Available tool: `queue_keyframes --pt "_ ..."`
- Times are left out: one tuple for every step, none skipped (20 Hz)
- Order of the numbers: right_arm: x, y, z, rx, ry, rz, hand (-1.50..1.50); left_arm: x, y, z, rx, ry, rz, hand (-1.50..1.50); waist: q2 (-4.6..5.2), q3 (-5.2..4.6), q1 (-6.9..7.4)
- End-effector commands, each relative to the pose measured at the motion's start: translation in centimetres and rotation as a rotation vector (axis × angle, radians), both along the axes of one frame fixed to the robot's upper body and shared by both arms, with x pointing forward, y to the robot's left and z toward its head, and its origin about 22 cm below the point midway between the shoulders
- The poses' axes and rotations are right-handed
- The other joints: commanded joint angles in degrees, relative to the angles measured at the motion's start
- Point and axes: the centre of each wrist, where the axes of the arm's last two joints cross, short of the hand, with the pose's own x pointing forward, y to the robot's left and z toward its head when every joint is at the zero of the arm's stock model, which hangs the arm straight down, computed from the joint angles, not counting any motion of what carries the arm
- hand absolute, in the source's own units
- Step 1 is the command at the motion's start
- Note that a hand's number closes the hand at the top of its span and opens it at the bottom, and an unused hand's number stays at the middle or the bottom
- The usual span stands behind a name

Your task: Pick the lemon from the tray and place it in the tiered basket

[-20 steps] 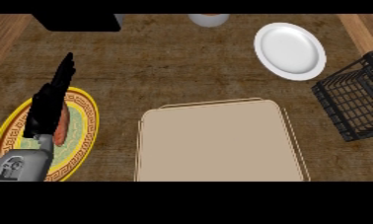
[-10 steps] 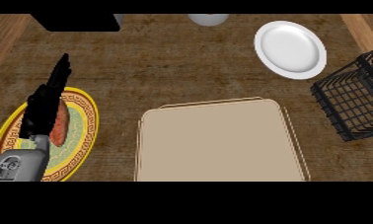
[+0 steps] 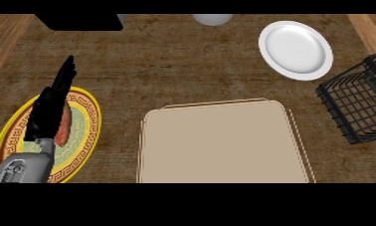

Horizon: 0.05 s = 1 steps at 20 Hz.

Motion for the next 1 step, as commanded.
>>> queue_keyframes --pt "-3.28 -1.64 -0.93 0.066 -0.044 0.020 -1.50 0.02 0.15 -0.41 -0.012 0.008 0.008 0.00 0.22 0.19 -0.04"
